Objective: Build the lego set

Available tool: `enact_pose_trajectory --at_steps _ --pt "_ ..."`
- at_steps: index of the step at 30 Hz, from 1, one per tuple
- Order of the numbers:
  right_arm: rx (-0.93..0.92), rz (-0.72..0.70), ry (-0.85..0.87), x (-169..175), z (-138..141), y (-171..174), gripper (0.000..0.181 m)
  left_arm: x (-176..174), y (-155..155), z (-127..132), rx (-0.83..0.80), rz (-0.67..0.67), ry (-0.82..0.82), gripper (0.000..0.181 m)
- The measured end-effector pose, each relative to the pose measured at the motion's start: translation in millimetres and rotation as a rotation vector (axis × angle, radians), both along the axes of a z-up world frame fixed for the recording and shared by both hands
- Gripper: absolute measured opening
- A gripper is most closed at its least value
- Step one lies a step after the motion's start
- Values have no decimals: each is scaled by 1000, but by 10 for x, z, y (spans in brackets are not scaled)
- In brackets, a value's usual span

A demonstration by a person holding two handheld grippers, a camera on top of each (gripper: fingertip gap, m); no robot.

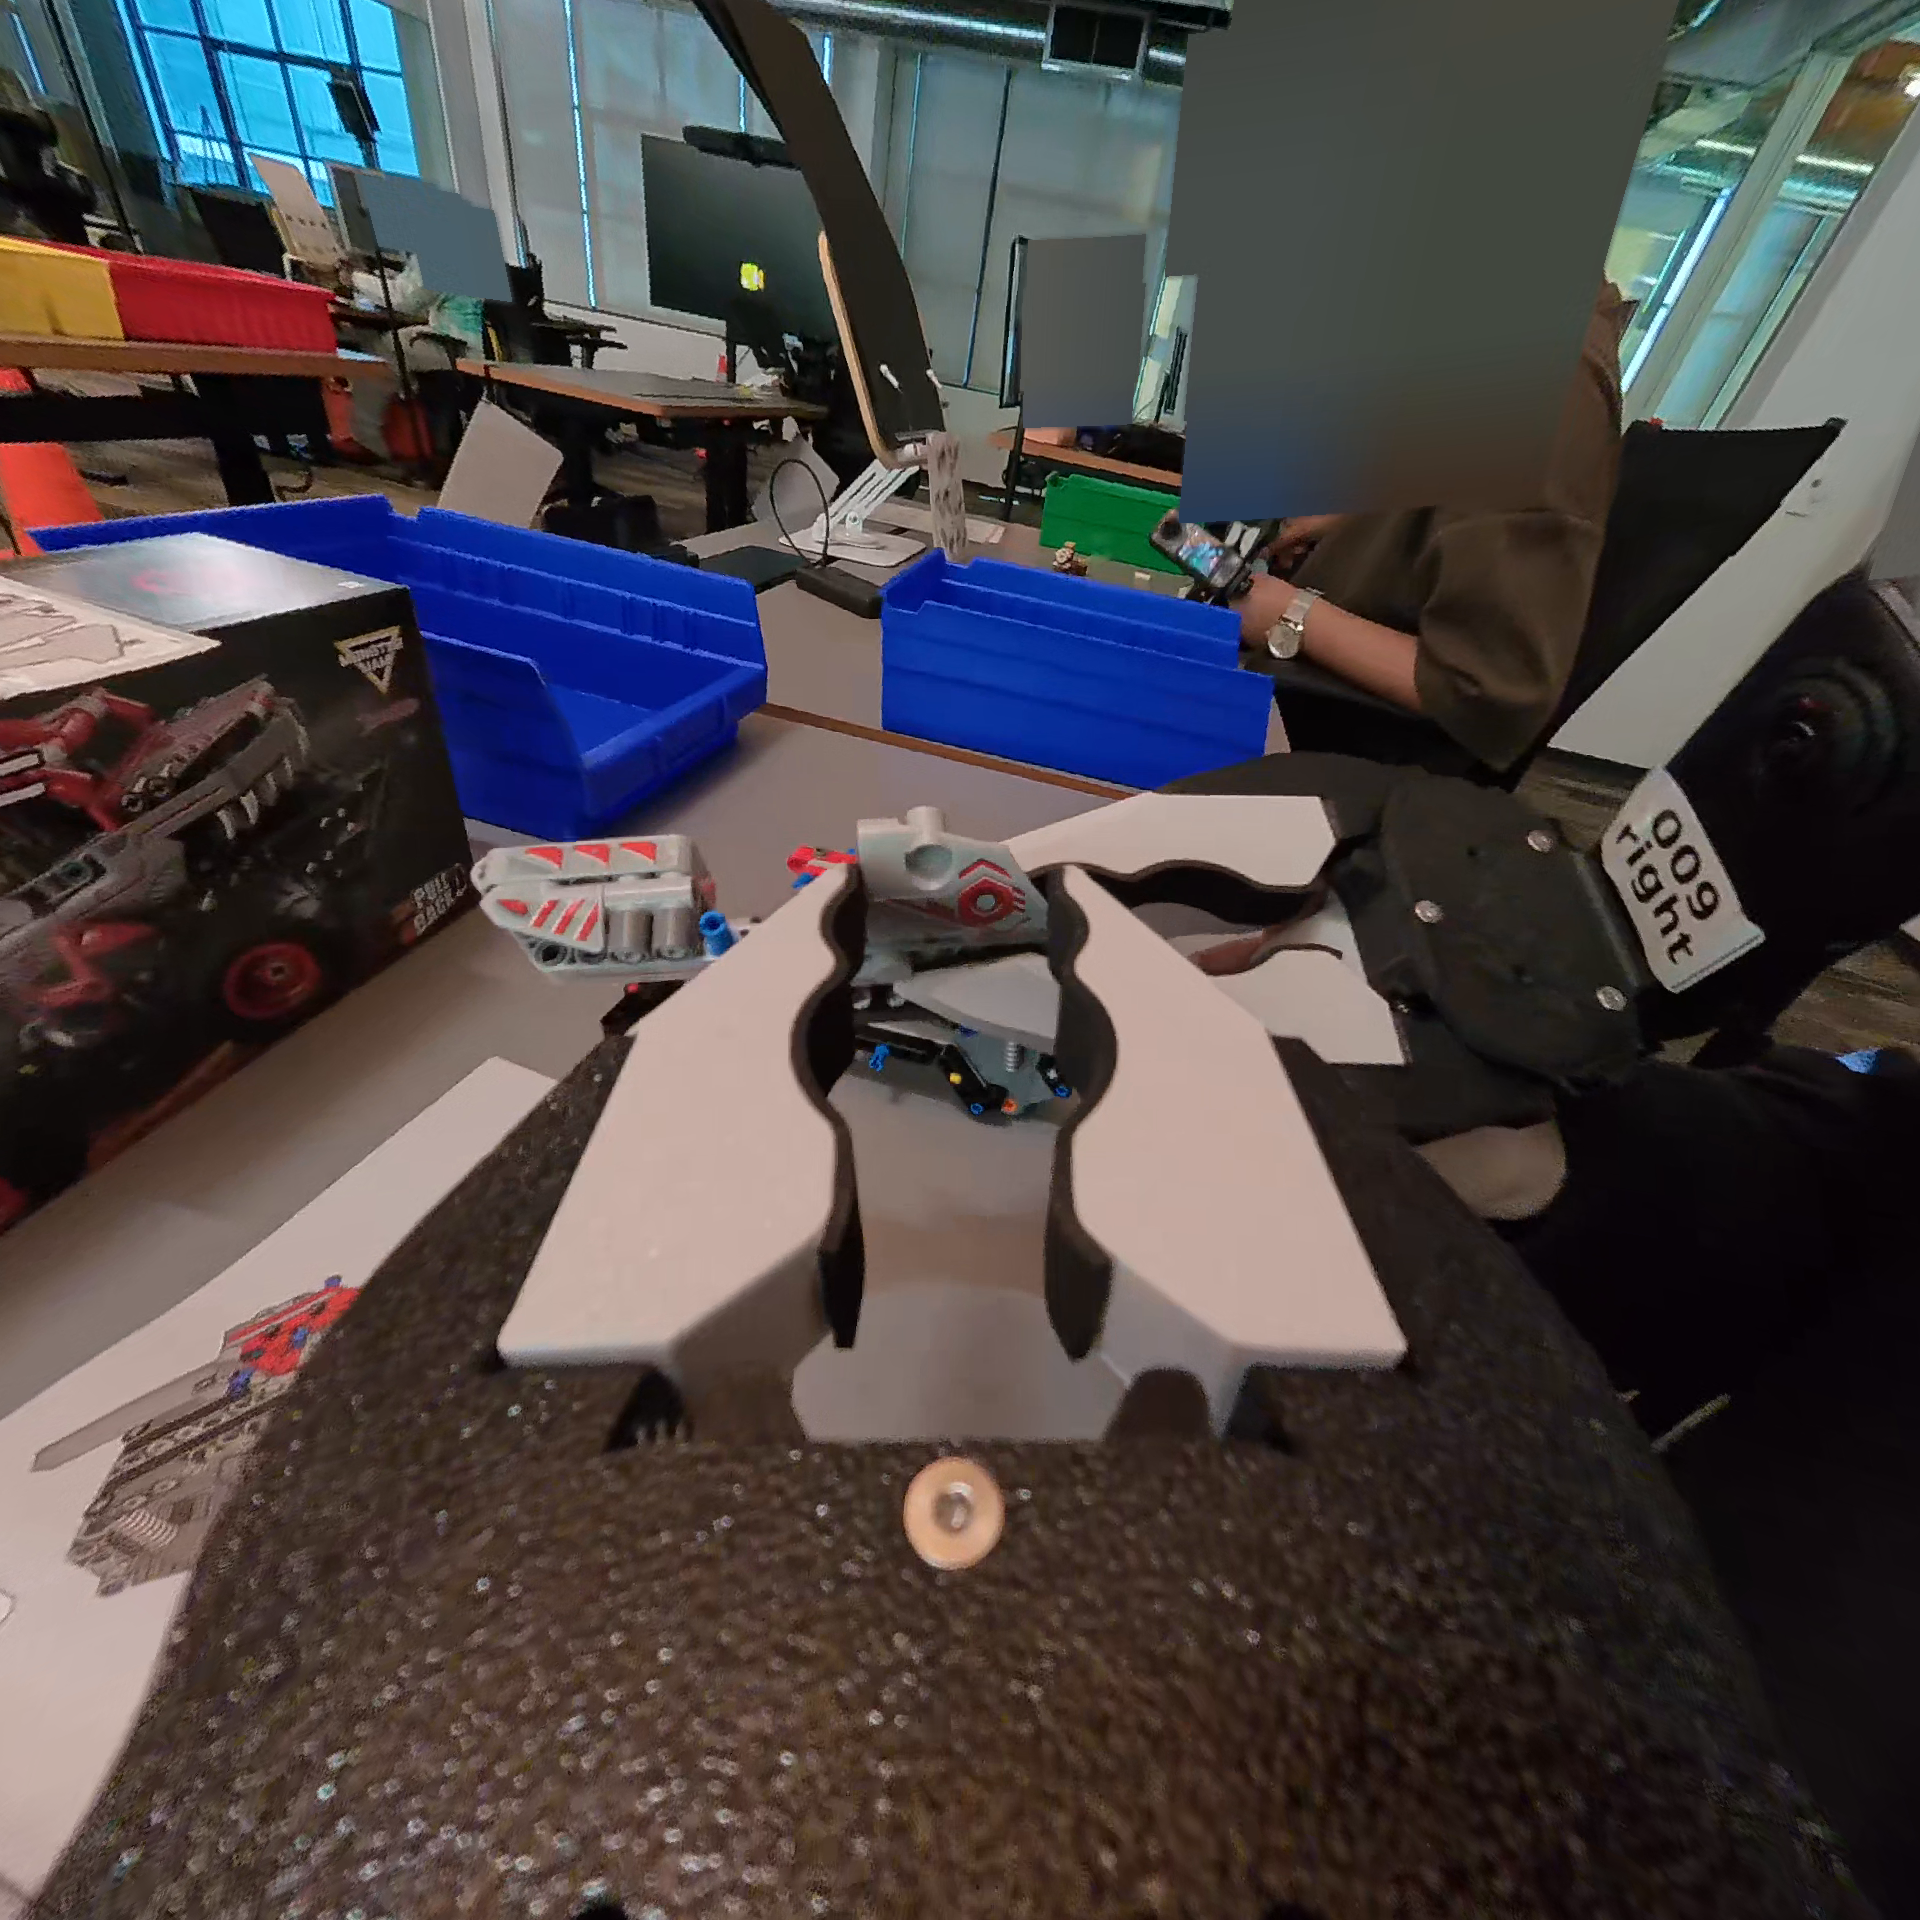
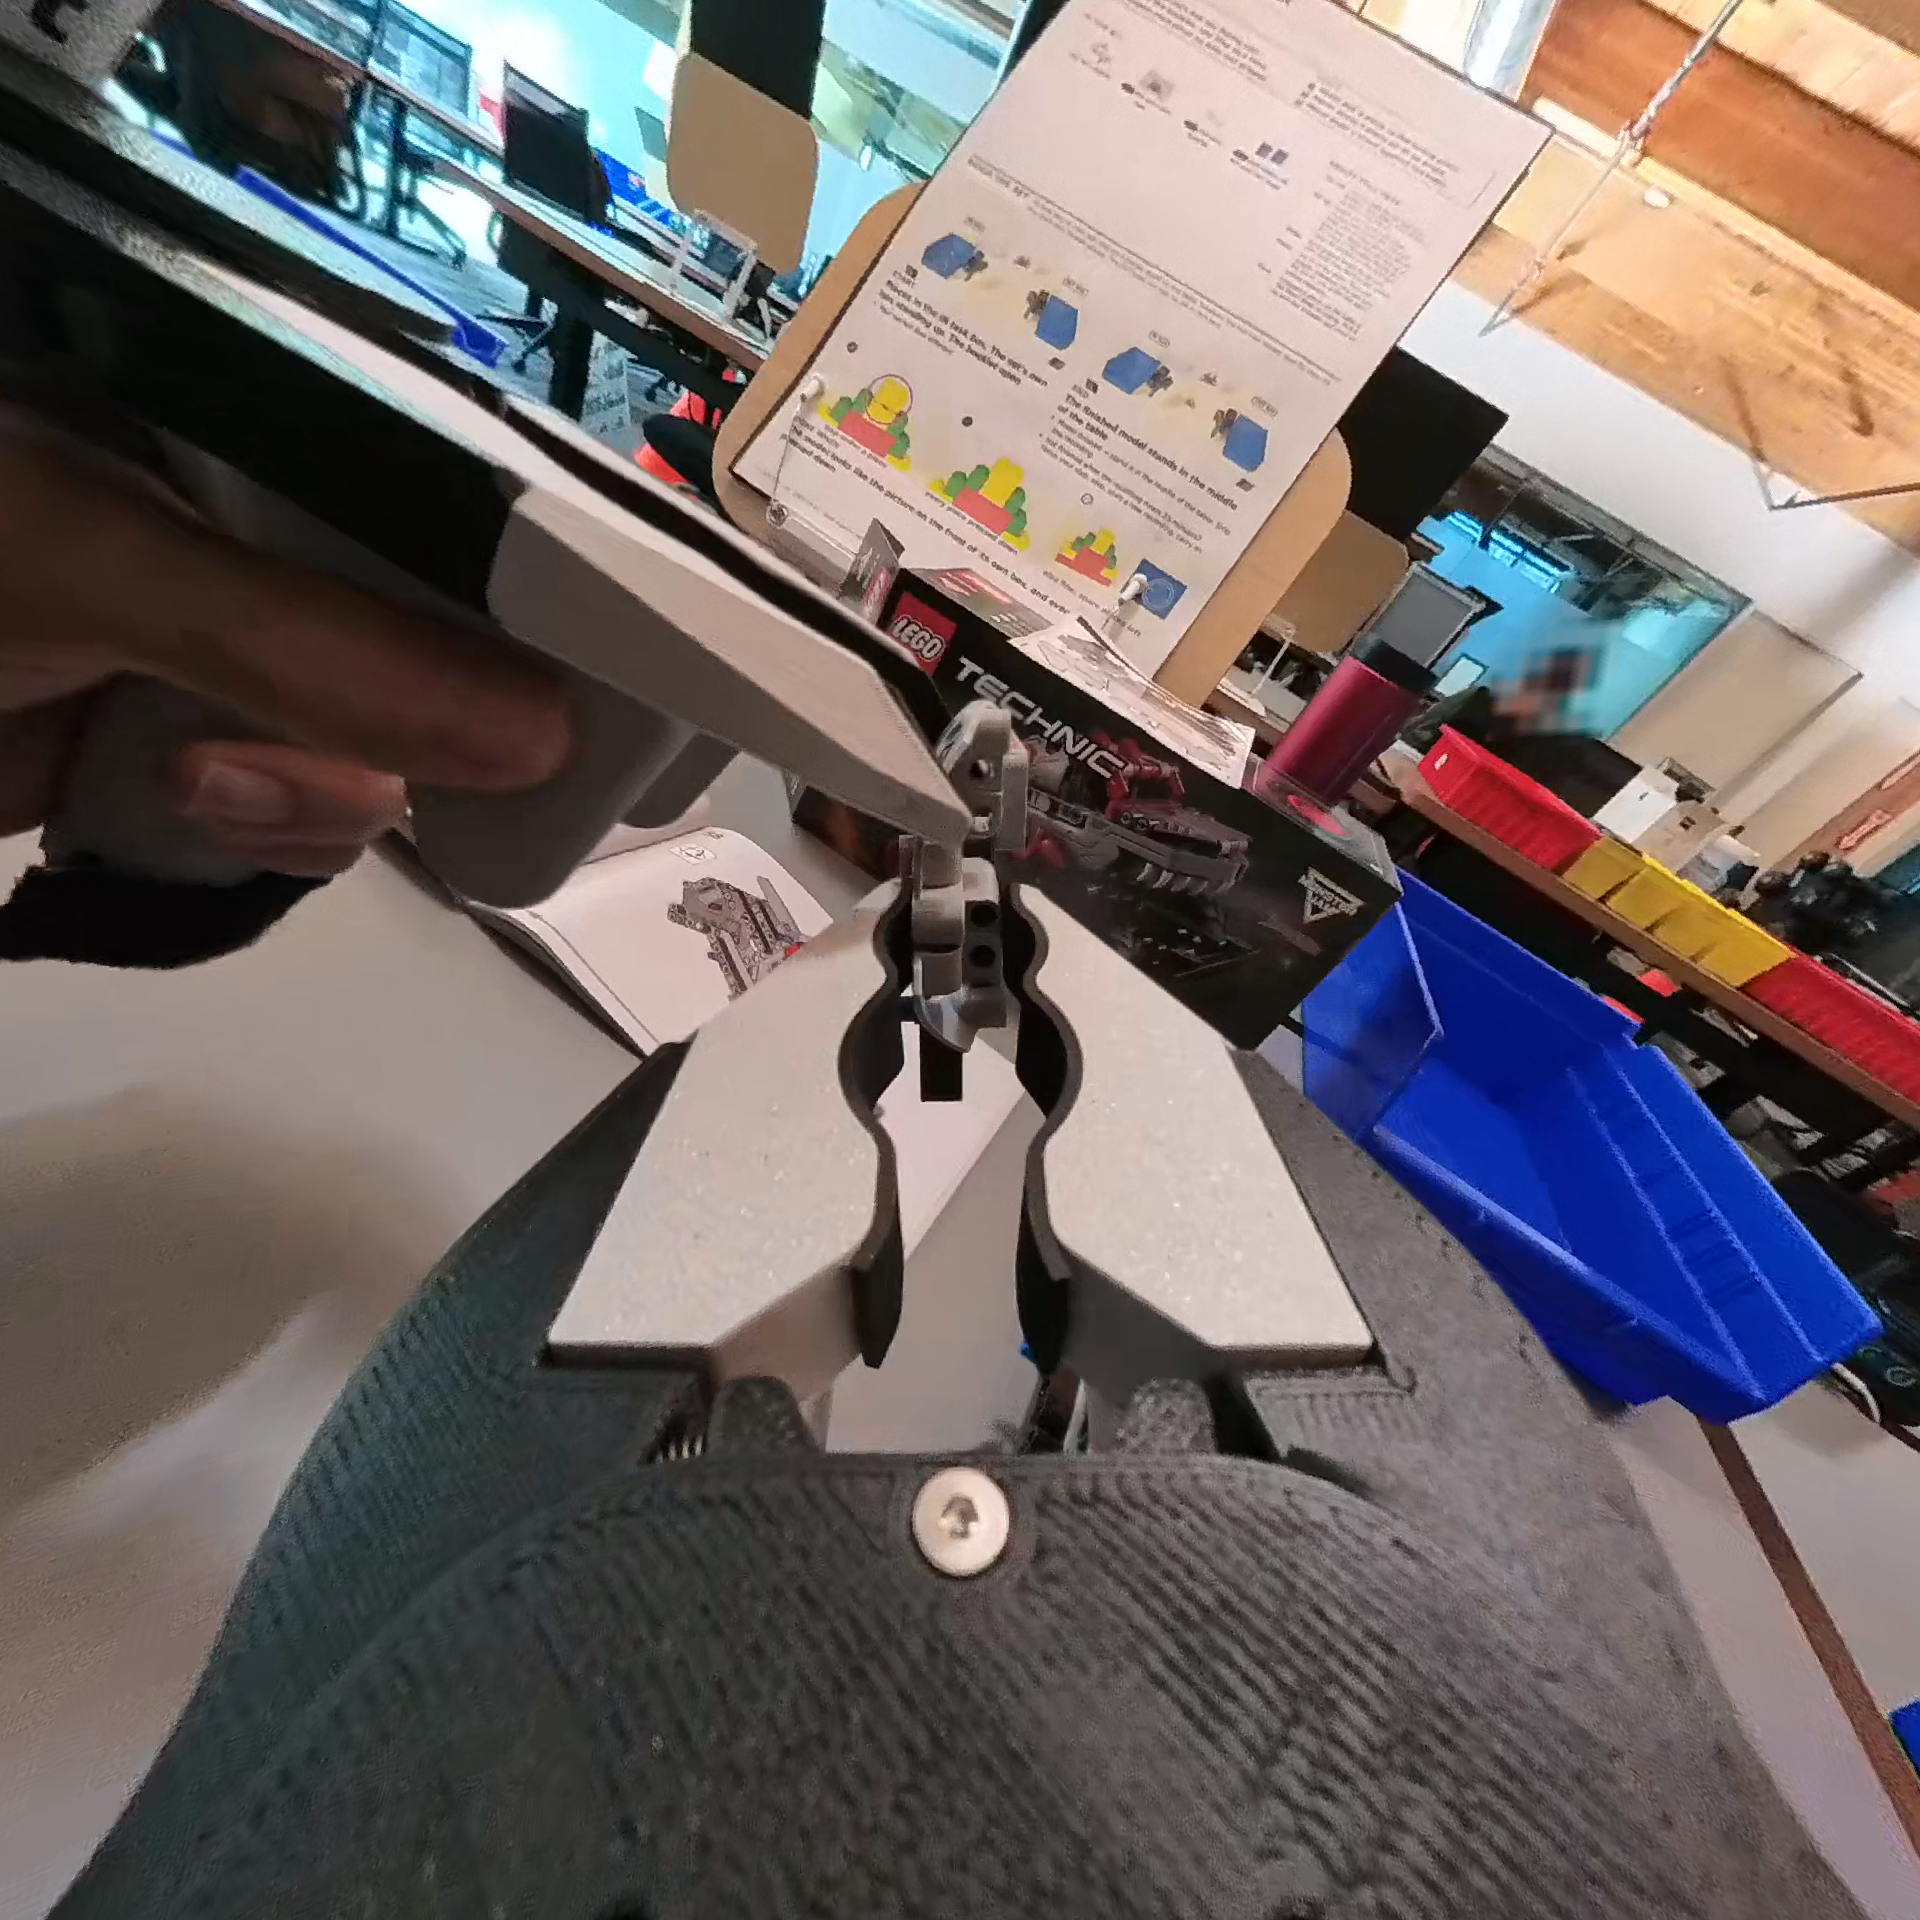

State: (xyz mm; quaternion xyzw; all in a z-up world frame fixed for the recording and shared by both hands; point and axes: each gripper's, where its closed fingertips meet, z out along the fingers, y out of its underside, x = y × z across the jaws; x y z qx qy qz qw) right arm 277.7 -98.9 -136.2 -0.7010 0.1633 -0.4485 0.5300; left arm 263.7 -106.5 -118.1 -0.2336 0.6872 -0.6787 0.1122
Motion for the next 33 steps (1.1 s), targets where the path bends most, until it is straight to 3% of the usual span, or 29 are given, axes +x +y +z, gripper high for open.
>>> enact_pose_trajectory --at_steps 5,21,28,33 --pt "10 -21 -5 19 5 -28 14 4 -40 10 24 33 -89 31" --pt "42 -41 15 28 -44 0 14 13 -30 -18 -27 0 -82 30" --pt "17 -72 -10 50 -45 -21 14 37 -14 -21 -125 -63 30 29" --pt "23 -72 12 58 -73 -6 13 -6 -27 -48 -147 -122 46 50"
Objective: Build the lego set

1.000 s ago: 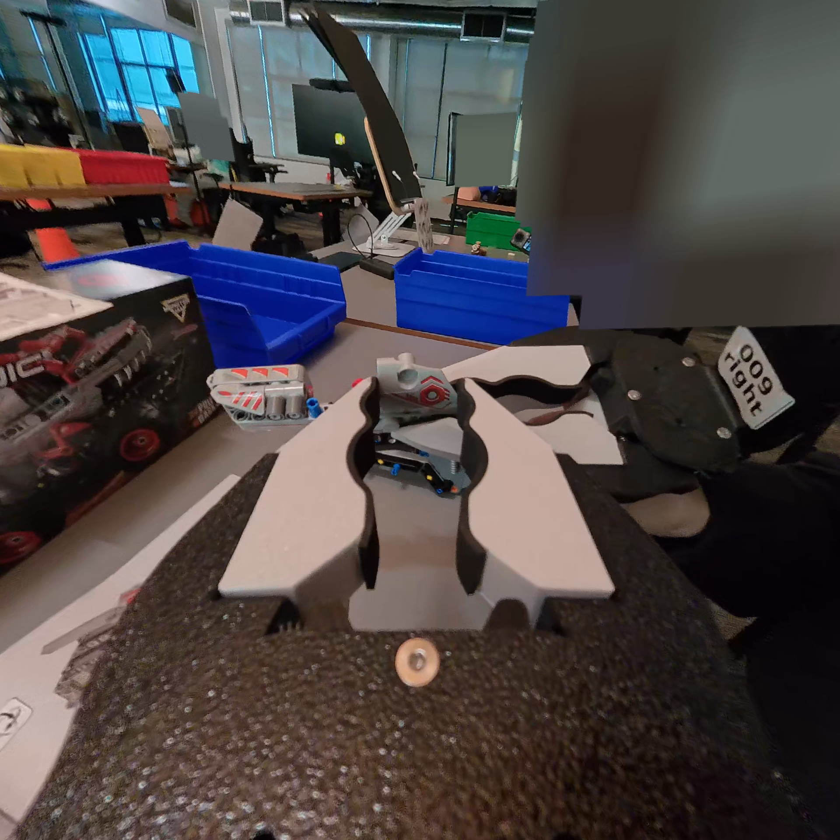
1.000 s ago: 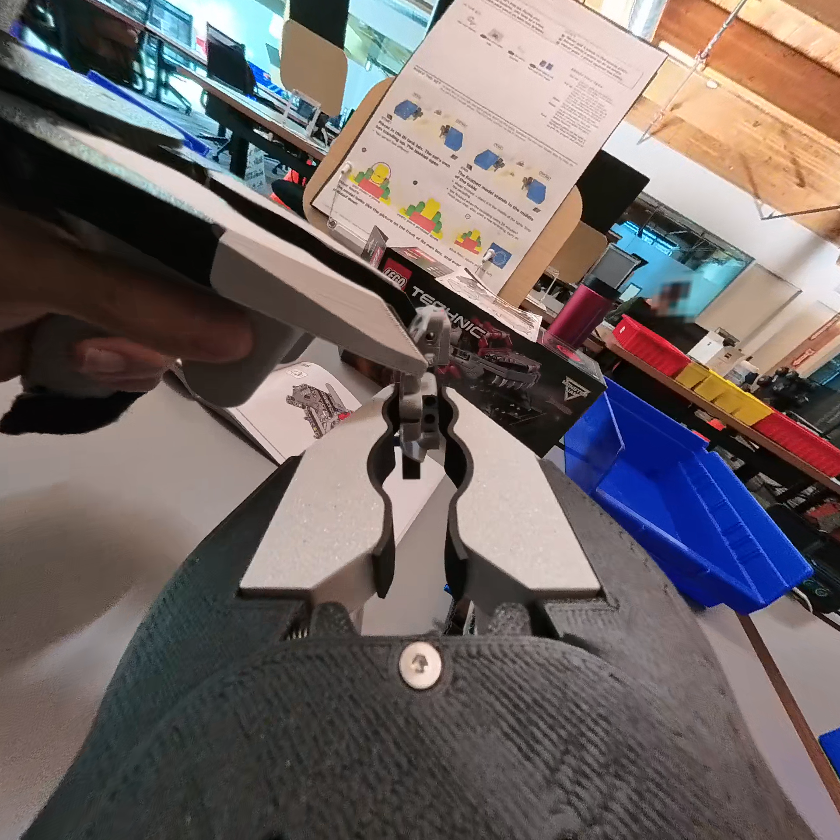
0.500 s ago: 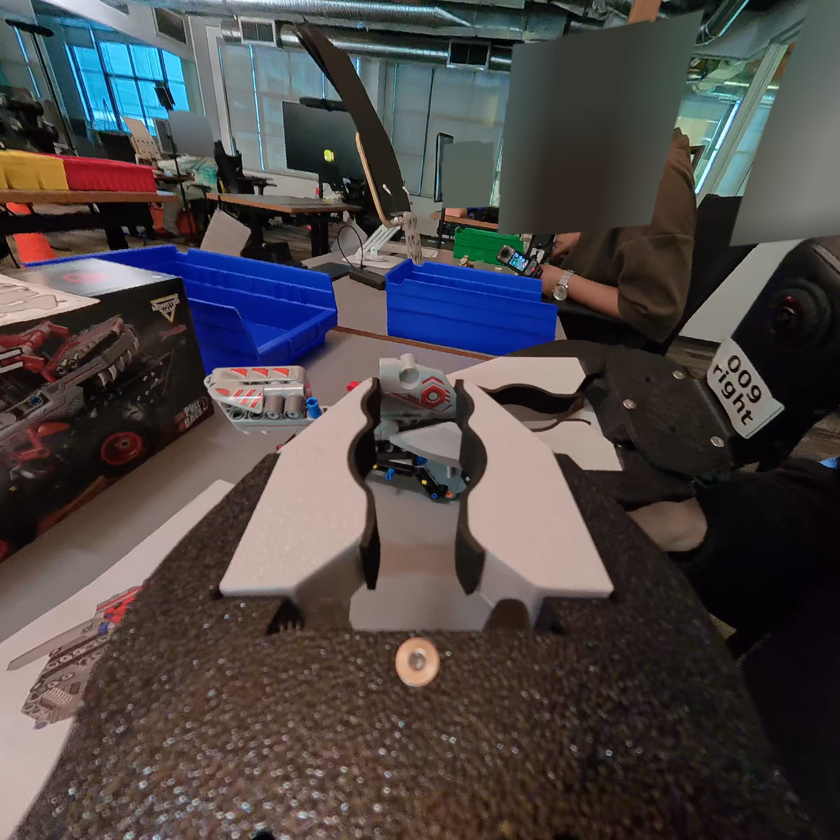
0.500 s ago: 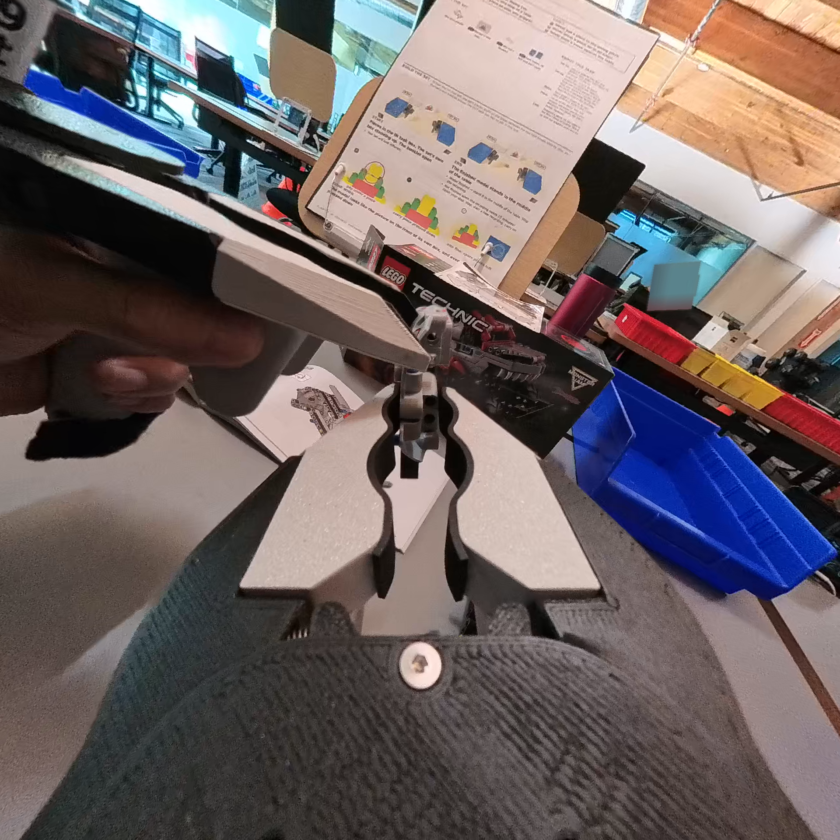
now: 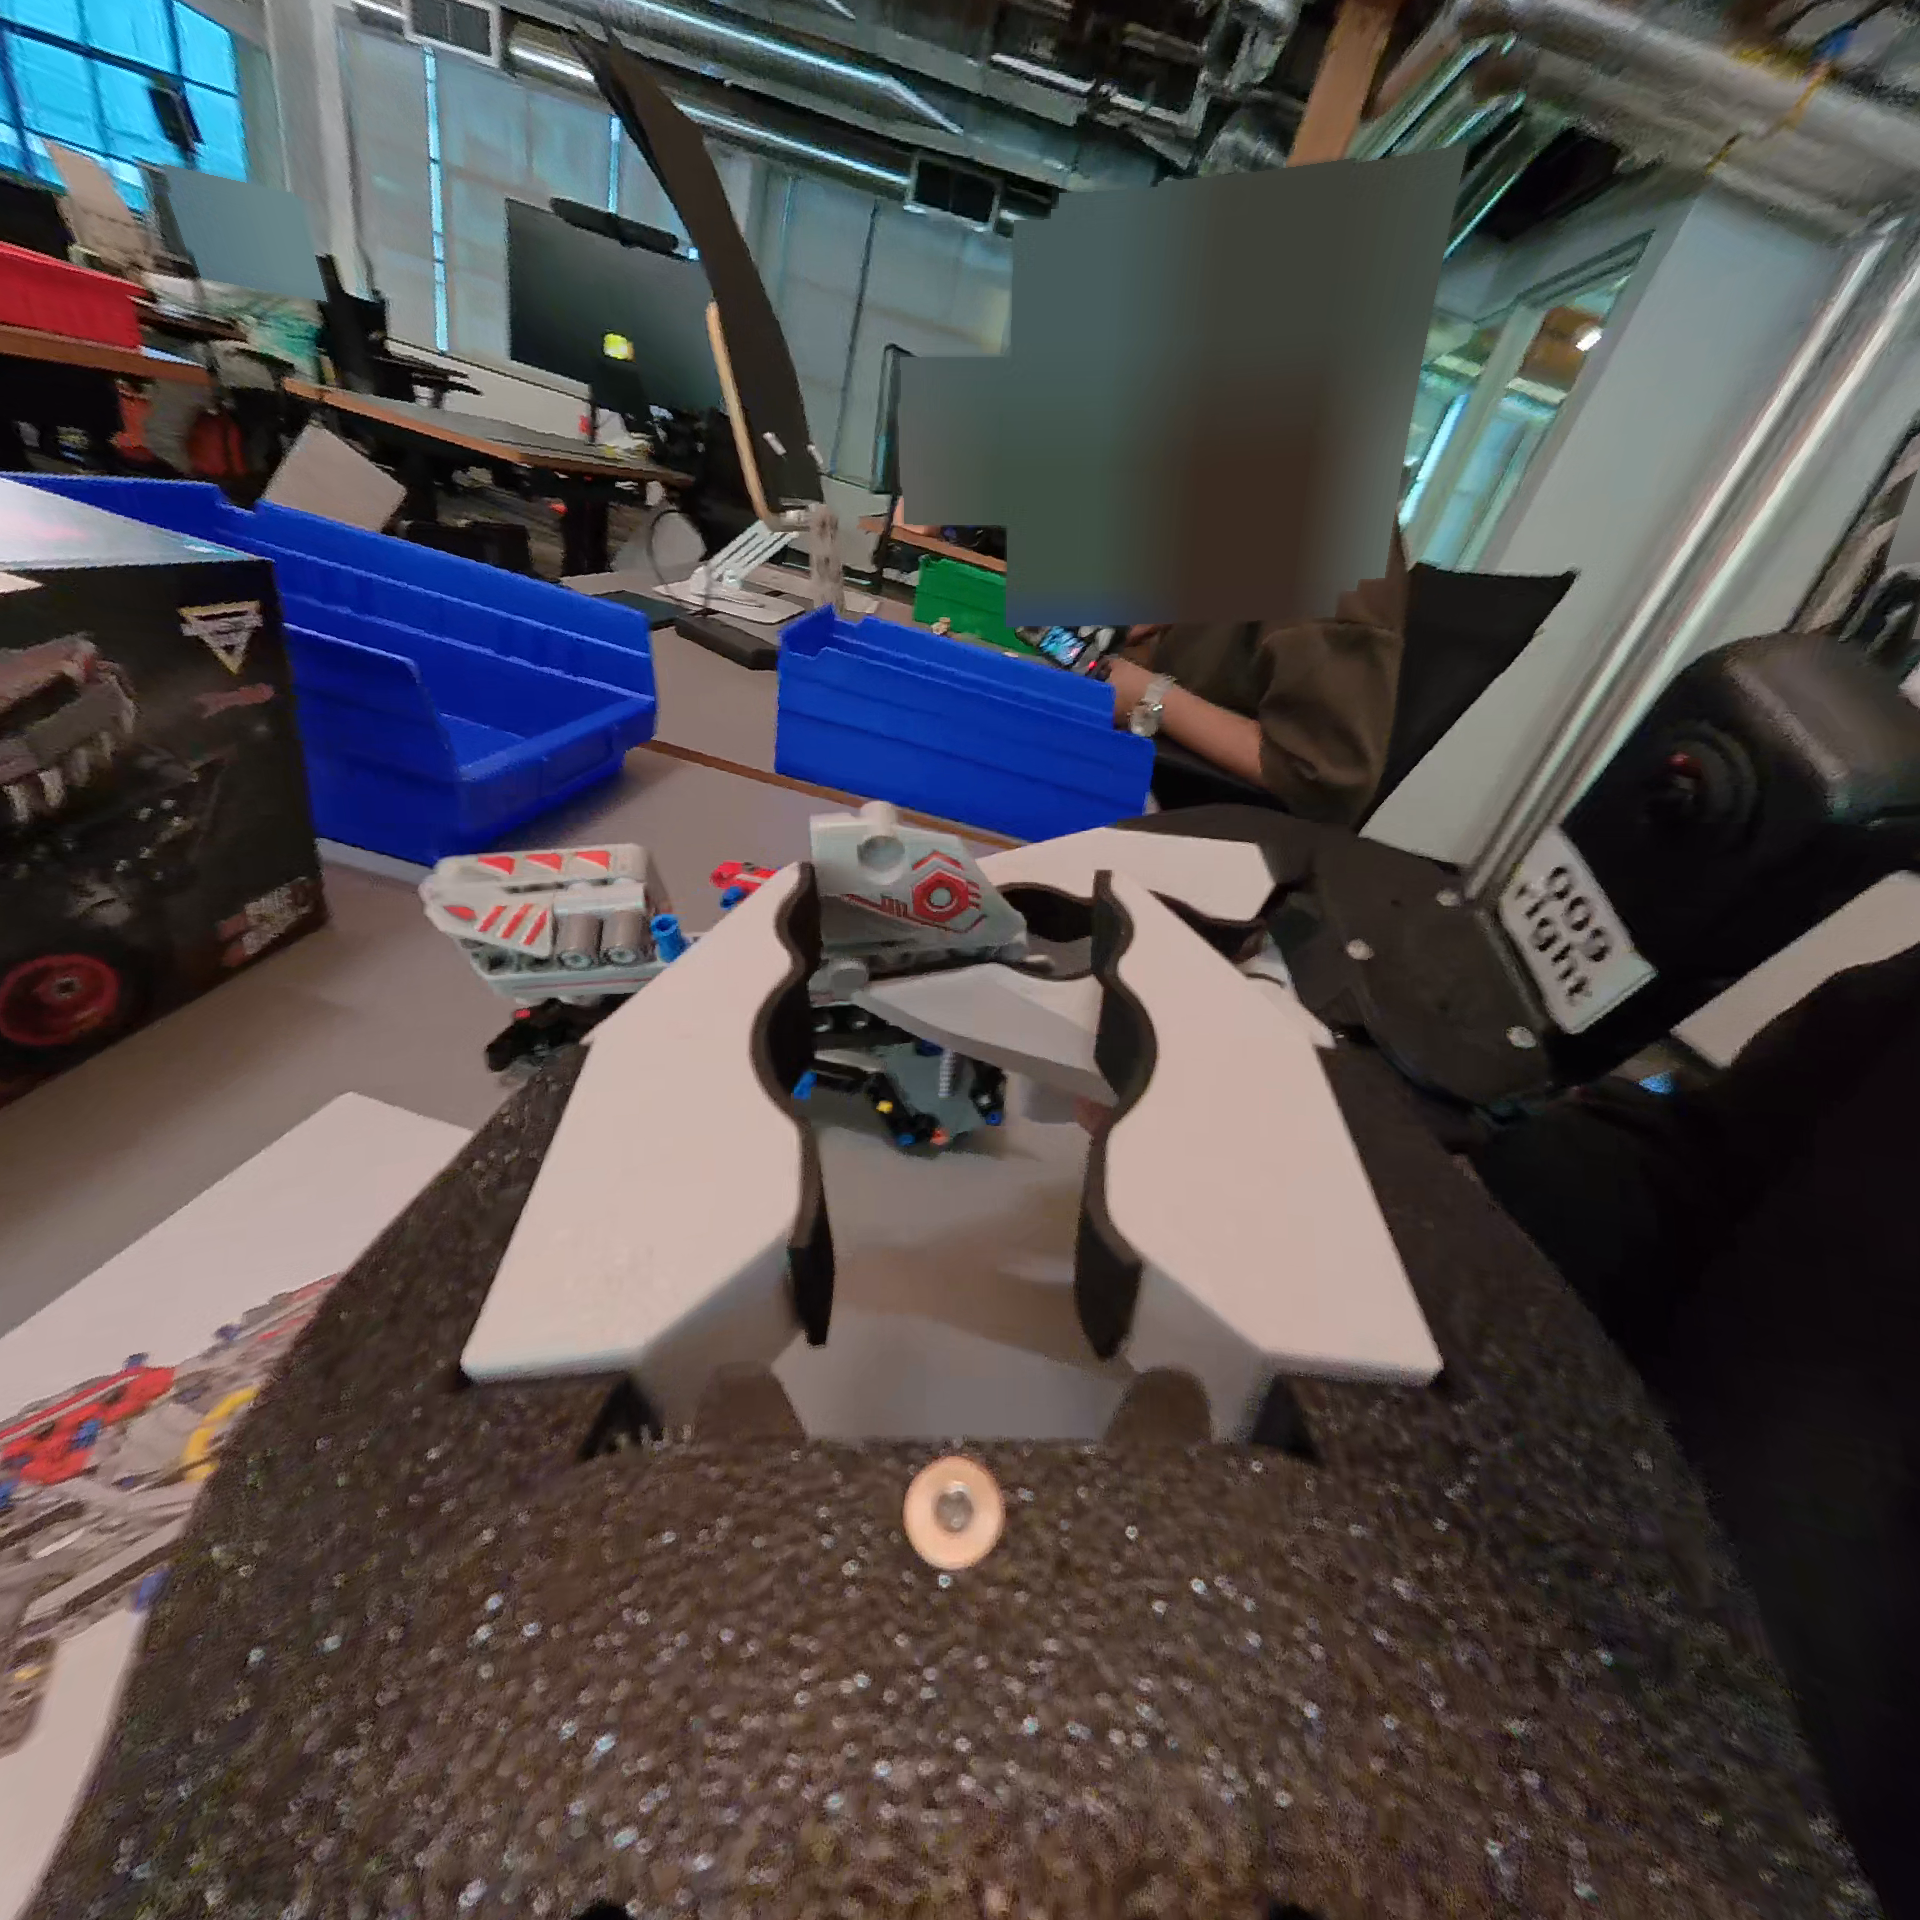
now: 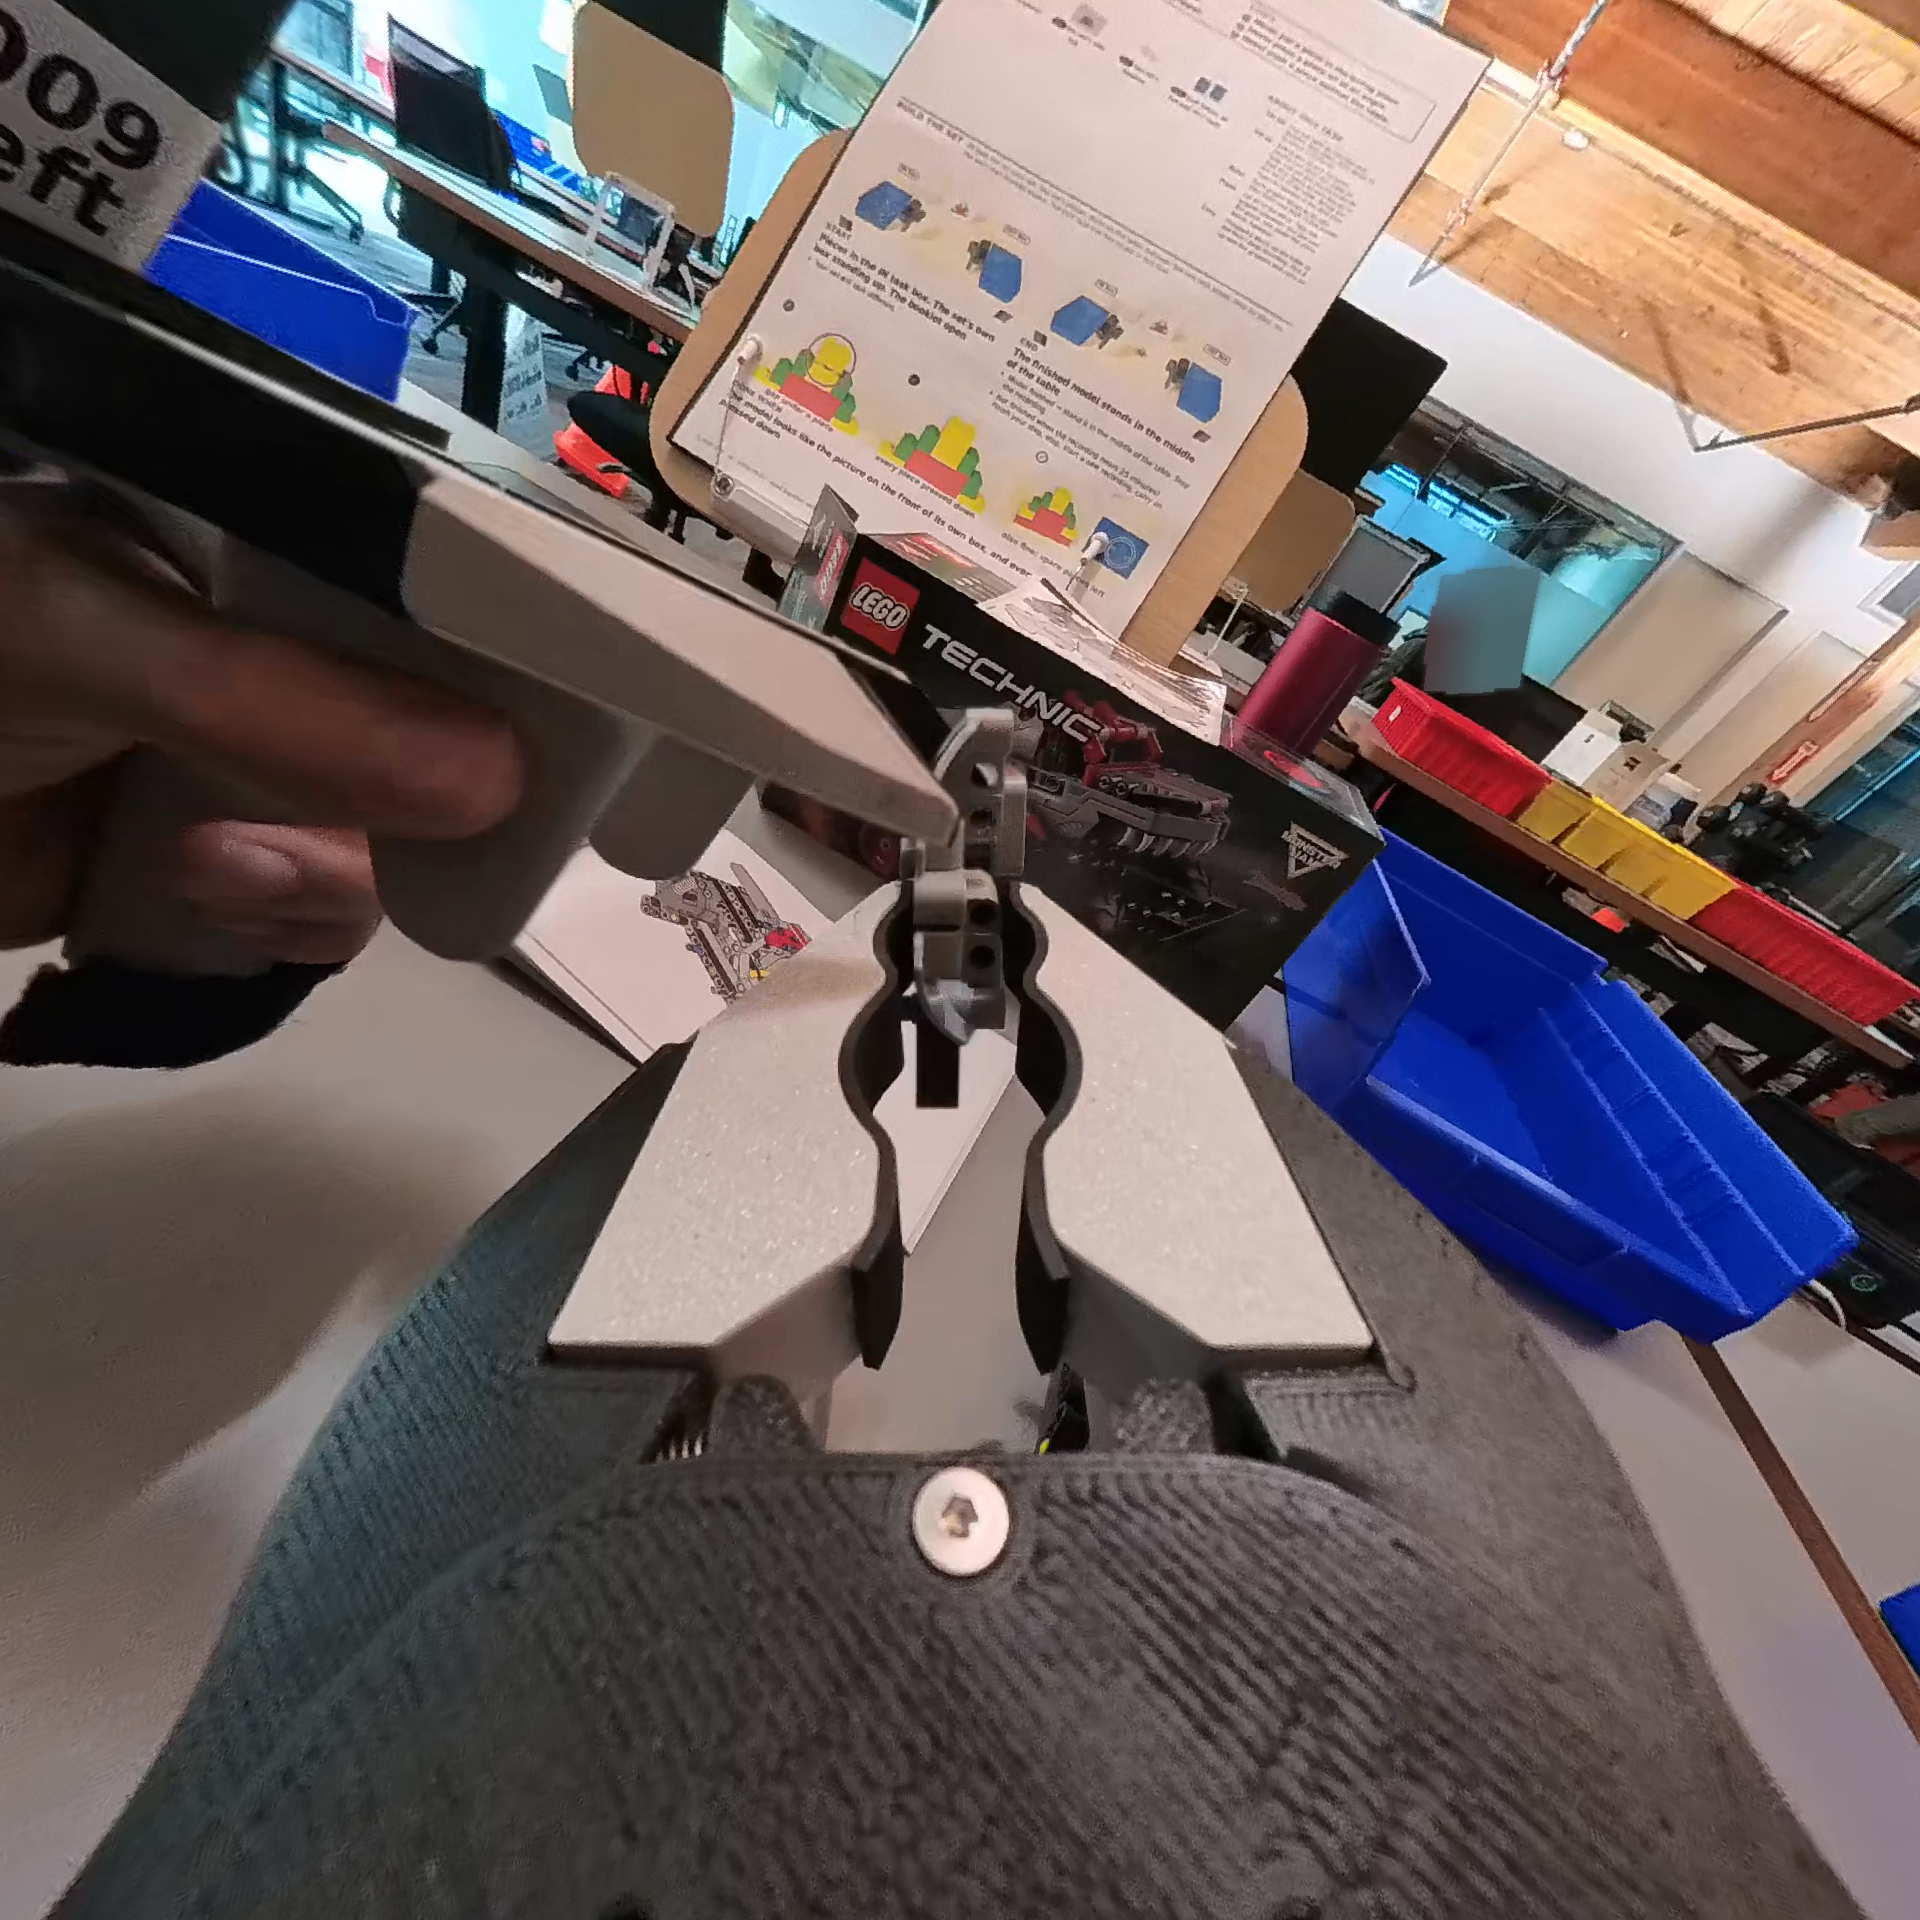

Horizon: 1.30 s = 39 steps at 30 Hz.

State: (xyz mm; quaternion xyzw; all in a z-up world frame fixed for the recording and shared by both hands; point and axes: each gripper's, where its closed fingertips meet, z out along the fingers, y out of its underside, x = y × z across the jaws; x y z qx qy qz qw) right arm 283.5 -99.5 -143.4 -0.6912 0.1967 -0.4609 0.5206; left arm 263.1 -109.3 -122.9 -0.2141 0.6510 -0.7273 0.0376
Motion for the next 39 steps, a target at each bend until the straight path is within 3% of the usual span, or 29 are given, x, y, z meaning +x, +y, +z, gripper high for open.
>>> enact_pose_trajectory --at_steps 3,7,17,18,28,32,39 --pt "26 10 -7 -25 26 30 13 60 1 -67 79 91 -71 52" --pt "45 7 -23 -15 40 18 13 85 -4 -59 55 125 -63 53" --pt "99 13 -108 -70 116 7 13 70 -3 -4 -100 32 113 56" --pt "97 17 -106 -69 102 17 13 84 6 -17 -104 38 125 50" --pt "101 60 -105 -86 101 81 14 45 41 10 -12 81 -123 43" --pt "103 82 -62 -88 63 100 24 70 61 -38 16 92 -146 43" --pt "66 68 -87 -87 17 101 14 45 63 -37 20 70 -144 43"
